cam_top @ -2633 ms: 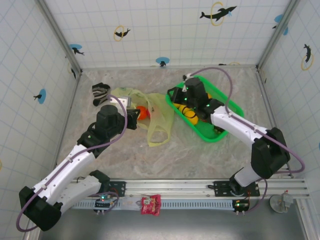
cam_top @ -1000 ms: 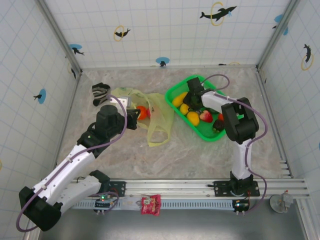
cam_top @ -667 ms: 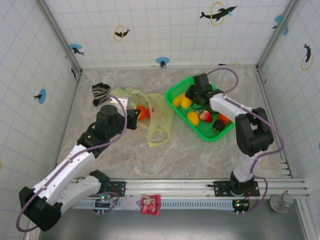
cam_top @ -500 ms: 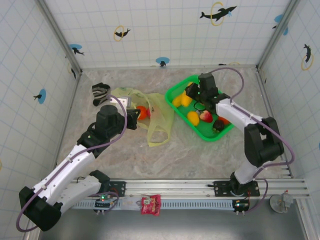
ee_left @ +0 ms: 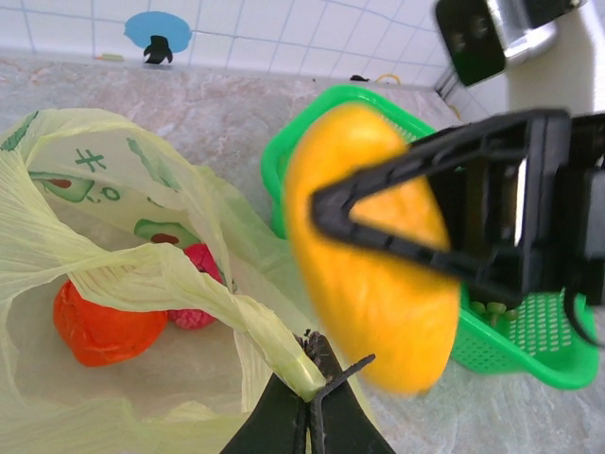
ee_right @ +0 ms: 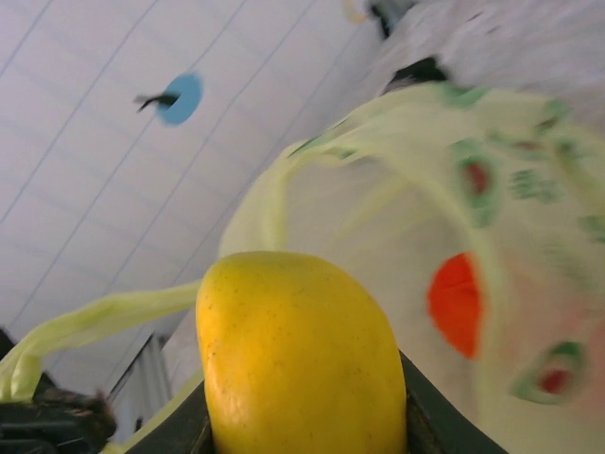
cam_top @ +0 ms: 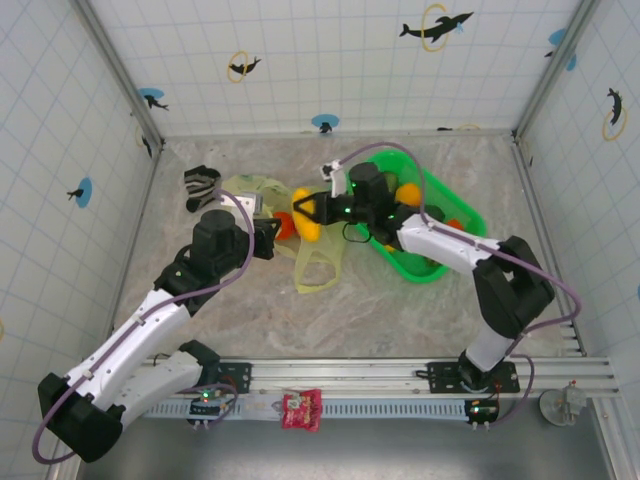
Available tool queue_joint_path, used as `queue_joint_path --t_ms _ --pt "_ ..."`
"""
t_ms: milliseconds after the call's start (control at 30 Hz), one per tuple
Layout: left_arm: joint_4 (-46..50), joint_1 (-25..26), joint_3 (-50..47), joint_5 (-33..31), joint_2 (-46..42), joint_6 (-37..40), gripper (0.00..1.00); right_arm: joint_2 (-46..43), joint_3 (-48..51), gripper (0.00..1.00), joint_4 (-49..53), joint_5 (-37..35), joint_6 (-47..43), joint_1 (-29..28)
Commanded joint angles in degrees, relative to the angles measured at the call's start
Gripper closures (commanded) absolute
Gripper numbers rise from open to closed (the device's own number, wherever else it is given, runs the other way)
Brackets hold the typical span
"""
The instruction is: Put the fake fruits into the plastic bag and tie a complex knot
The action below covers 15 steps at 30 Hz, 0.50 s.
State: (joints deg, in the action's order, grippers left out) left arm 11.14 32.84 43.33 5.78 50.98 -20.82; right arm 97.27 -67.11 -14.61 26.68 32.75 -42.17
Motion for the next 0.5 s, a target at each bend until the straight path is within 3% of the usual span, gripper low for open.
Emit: queue_joint_path --t_ms 0,233,467 --pt "0.1 0.2 1.6 0.7 -1.1 0.7 1.00 4.4 -3.8 0.63 -0.8 7.6 -4.1 -1.7" --pt "0.7 0.2 1.7 2.3 -1.8 1.2 1.00 12.0 -10.9 0.63 3.9 7.4 -6.5 -3.4" --pt "-0.1 0.2 0.9 6.2 -2.3 1.5 1.00 20.5 -23.9 0.62 11.4 -3.2 -7.0 -3.9"
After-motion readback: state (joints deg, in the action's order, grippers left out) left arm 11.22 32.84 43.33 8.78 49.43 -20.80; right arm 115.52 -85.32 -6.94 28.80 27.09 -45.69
